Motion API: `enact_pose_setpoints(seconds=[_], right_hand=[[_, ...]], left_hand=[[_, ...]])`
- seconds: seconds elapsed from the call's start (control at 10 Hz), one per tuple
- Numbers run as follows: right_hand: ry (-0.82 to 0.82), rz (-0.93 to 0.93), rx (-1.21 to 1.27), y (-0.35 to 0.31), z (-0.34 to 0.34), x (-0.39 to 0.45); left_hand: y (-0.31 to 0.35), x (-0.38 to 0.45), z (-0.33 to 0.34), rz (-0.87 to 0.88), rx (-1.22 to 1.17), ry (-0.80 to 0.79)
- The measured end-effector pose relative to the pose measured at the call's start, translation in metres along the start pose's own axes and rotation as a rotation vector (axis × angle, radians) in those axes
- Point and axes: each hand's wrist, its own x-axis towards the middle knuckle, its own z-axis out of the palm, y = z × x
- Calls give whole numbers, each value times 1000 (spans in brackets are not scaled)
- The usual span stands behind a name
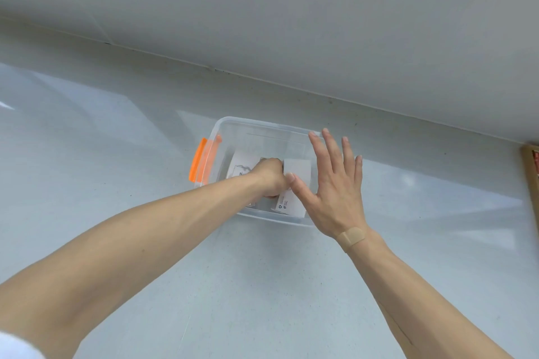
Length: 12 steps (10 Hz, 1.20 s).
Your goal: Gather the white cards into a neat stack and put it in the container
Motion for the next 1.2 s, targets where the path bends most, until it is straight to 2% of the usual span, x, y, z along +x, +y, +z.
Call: enact_pose_setpoints(seconds=[0.3,0.6,0.8,0.9,1.0,1.2], right_hand=[[-1,6,-7,0,0,1],[17,-2,-29,0,1,2],[-10,-5,-136,-2,-1,-1],[-16,-8,-207,-4,-6,0],[4,-18,-279,-14,-11,-3],[30,28,-306,-19,-40,-14]], left_hand=[[4,-6,0,-43,74,-73],[14,-2,9,22,430,-154],[16,-7,6,5,496,-235],[17,-15,2,-17,422,-226],[18,-25,-4,-20,409,-147],[9,-57,-32,64,457,96]])
